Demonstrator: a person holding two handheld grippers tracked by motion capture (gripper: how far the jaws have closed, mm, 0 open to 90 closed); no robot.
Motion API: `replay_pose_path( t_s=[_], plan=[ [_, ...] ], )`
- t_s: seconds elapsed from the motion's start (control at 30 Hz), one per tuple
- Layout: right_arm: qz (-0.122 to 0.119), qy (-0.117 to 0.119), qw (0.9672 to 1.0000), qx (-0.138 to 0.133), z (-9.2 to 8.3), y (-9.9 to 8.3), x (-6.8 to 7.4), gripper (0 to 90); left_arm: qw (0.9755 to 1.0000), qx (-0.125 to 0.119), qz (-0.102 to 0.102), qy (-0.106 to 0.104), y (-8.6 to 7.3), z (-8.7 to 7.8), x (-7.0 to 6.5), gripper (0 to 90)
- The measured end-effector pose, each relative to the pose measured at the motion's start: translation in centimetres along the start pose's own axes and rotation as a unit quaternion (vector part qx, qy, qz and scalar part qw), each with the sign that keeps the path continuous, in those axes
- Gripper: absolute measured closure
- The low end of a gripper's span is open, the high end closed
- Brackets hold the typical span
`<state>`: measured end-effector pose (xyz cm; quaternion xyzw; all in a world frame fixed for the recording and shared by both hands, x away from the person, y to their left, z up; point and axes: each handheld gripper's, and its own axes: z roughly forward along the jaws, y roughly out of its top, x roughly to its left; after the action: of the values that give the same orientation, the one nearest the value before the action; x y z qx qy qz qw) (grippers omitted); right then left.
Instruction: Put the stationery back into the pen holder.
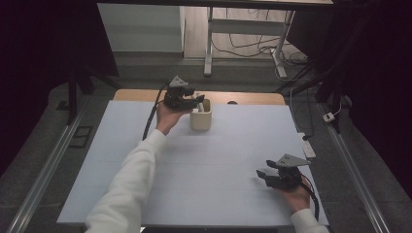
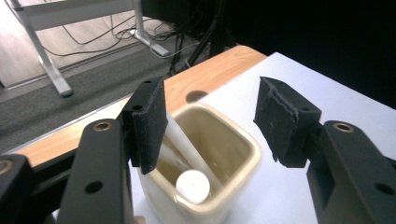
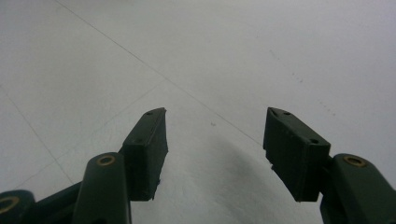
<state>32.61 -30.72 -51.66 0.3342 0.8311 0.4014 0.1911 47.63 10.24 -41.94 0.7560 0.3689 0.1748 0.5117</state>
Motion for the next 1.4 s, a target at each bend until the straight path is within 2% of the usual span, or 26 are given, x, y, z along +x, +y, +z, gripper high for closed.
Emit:
replay_pose_path(
  t_s=[0.1,0.23,0.43,0.53,0.77,0.97,1.07,1.17,1.4],
  plan=[
    [-0.001,0.0,1.0,-0.002,0.0,0.0,0.0,39.7,0.9999,0.004,0.016,-0.004,-0.3,-1.3,-0.7,43.0],
    [-0.001,0.0,1.0,-0.004,-0.1,0.0,0.0,39.7,0.9993,0.006,0.031,-0.02,-0.9,-2.8,-1.6,43.0],
    [0.001,-0.001,1.0,-0.005,-0.2,0.0,-0.2,39.6,0.9986,0.01,0.038,-0.037,-2.2,-4.8,-2.9,42.9],
    [0.005,0.002,0.9999,-0.009,-0.2,-0.1,-0.3,39.6,0.9984,0.02,0.032,-0.043,-3.0,-5.6,-3.2,41.5],
    [0.004,0.005,1.0,-0.006,-0.7,-0.5,-0.3,39.4,0.9977,0.035,0.029,-0.051,-6.0,-7.9,-4.1,38.2],
    [0.006,0.004,0.9999,-0.012,-1.2,-0.9,-0.3,39.3,0.9976,0.046,0.027,-0.045,-9.1,-10.1,-4.5,35.9],
    [0.004,0.001,0.9999,-0.01,-1.3,-1.0,-0.3,39.4,0.9969,0.06,0.032,-0.038,-10.4,-11.2,-4.6,35.5],
    [-0.002,0.0,0.9999,-0.012,-1.4,-1.0,-0.3,39.3,0.9962,0.073,0.037,-0.03,-11.5,-12.1,-4.8,34.9],
    [-0.006,0.004,0.9999,-0.014,-1.4,-1.3,-0.4,38.6,0.9962,0.076,0.035,-0.024,-13.5,-14.1,-5.1,33.9]
  ],
)
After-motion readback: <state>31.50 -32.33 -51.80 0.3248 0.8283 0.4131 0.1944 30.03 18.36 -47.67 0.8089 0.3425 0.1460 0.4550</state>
